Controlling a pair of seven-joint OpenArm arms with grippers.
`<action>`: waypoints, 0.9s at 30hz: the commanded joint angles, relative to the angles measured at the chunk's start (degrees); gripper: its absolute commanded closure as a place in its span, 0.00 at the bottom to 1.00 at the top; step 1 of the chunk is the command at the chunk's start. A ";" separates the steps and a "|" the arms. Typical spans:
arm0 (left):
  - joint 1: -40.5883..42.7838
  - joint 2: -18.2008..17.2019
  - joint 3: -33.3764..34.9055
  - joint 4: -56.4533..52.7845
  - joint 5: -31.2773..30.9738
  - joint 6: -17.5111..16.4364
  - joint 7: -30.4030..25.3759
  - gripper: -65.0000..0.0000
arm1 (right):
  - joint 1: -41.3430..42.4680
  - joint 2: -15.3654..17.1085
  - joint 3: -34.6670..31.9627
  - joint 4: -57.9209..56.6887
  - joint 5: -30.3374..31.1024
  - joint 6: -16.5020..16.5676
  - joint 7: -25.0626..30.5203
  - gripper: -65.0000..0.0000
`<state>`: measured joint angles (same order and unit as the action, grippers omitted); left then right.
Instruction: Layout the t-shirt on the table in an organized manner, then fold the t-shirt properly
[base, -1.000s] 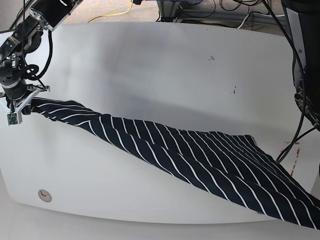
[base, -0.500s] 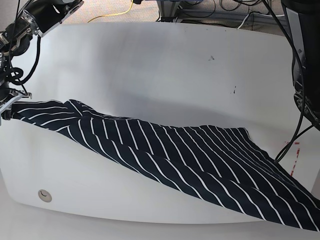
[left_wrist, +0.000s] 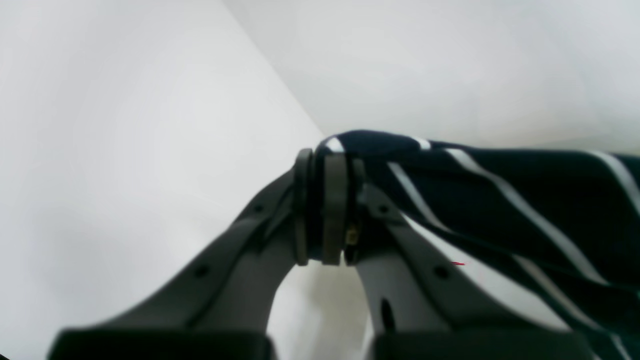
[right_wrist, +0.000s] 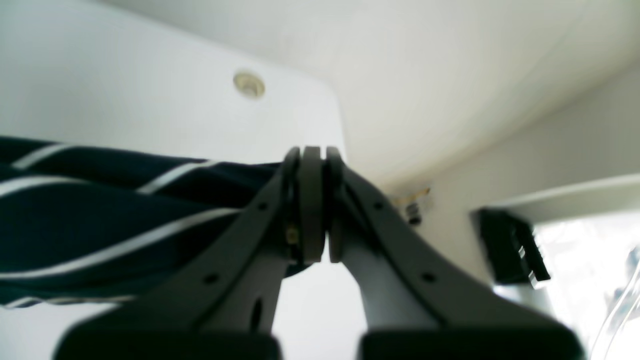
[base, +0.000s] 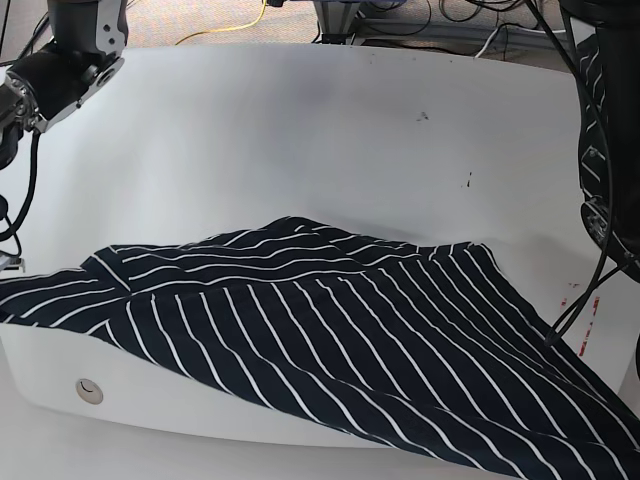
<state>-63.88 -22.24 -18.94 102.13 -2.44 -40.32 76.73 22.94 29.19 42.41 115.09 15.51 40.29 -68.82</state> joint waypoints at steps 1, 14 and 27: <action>-2.45 0.57 0.08 0.33 0.28 0.32 -1.52 1.00 | 4.27 2.77 -0.26 0.56 -0.52 -0.29 -1.47 1.00; -4.91 3.91 -0.09 -3.71 0.28 0.32 -1.52 1.00 | 15.17 6.28 -6.41 -0.23 -0.52 -0.29 -5.60 1.00; 6.95 5.05 -3.26 -5.47 0.37 0.32 -8.11 1.00 | 13.76 3.73 -7.20 -3.75 -0.61 -0.29 -5.25 1.00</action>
<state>-56.03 -16.56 -22.28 96.27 -1.98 -40.18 71.44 35.99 31.83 35.29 112.03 15.07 40.10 -75.50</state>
